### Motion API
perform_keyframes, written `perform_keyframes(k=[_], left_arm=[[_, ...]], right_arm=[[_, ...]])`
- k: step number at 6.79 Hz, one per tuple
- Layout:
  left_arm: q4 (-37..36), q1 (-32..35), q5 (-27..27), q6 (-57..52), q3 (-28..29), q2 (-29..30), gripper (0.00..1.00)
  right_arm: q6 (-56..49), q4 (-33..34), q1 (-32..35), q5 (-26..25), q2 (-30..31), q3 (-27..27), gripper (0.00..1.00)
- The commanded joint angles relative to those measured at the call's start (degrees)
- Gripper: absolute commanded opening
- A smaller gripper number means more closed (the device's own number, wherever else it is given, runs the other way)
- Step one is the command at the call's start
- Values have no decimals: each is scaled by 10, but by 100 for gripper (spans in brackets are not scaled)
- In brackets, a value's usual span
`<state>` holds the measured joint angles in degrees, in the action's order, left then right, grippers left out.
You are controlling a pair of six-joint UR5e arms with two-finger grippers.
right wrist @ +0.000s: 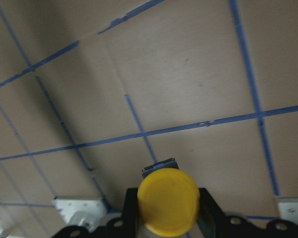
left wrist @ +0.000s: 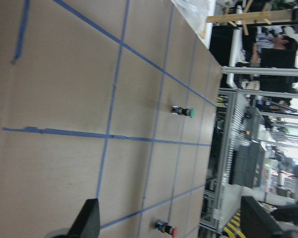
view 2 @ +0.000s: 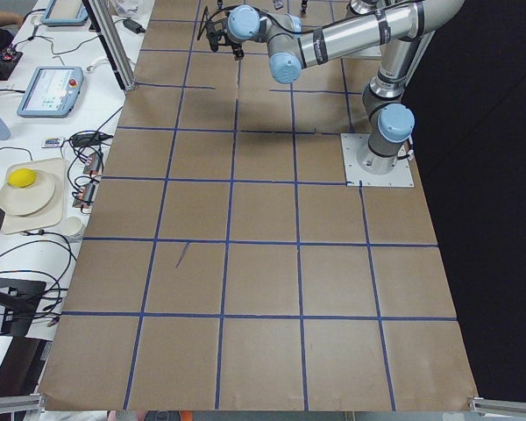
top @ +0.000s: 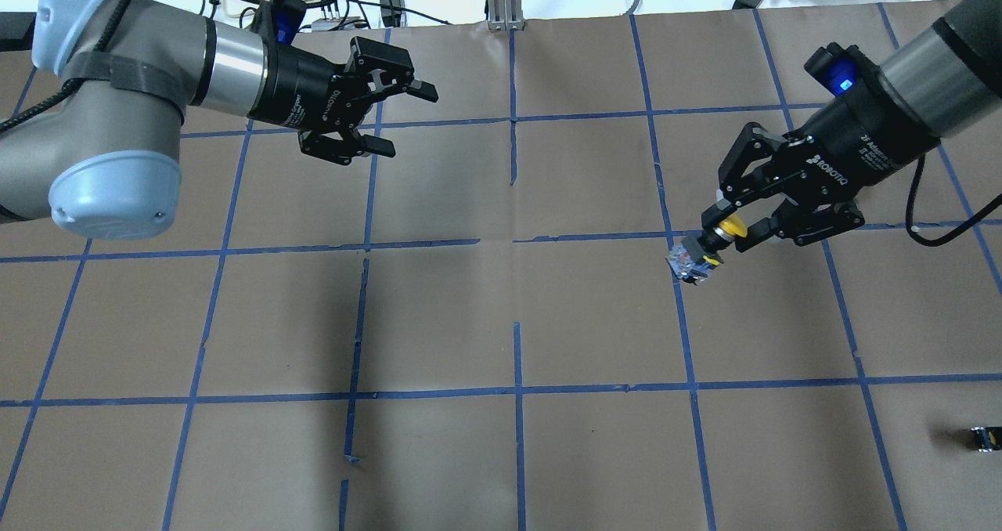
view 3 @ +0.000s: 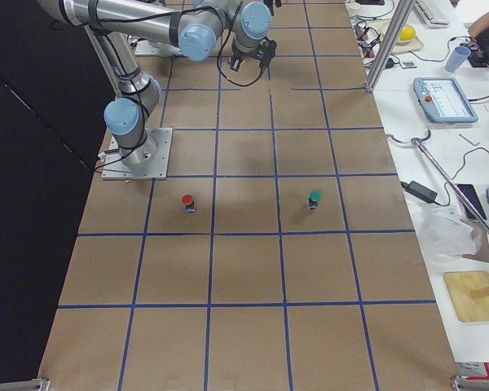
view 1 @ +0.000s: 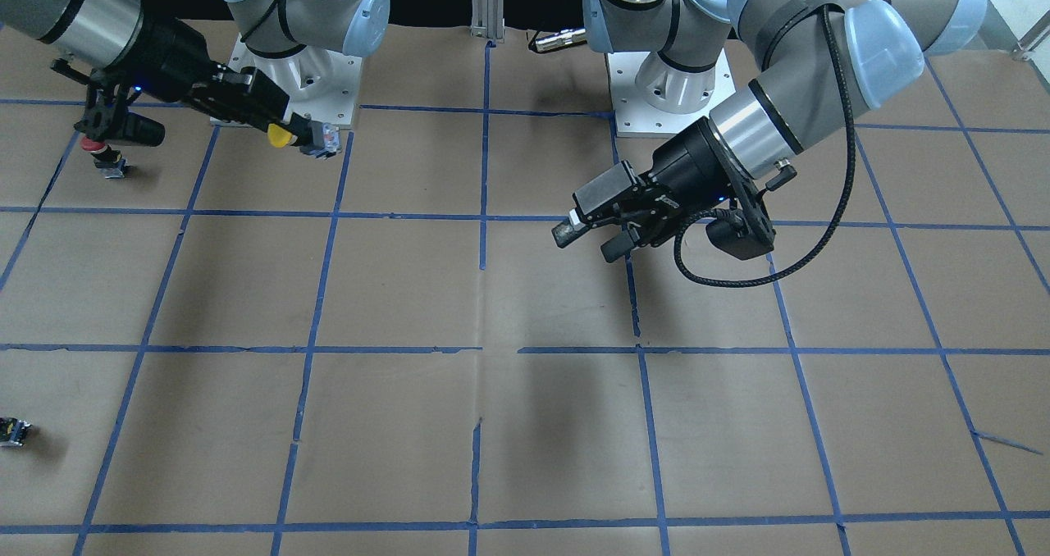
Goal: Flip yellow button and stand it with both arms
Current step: 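Rotate the button cap-up and carry it toward the table edge with the right gripper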
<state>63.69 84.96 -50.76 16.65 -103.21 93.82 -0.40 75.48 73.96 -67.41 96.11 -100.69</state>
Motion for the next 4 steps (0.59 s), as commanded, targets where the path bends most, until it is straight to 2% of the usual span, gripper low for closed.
perform_keyframes(k=[1, 2, 3, 4], left_arm=[[94, 21, -240, -7, 67, -1, 100], [142, 36, -324, -7, 93, 2, 100], [185, 52, -400, -46, 100, -14, 100], [233, 55, -404, -60, 107, -46, 100]], right_arm=[[23, 91, -27, -167, -50, -2, 5], [20, 104, -58, -204, -71, -1, 2], [-4, 160, -95, -250, -104, -3, 2], [-12, 240, -115, -267, -139, -9, 3]])
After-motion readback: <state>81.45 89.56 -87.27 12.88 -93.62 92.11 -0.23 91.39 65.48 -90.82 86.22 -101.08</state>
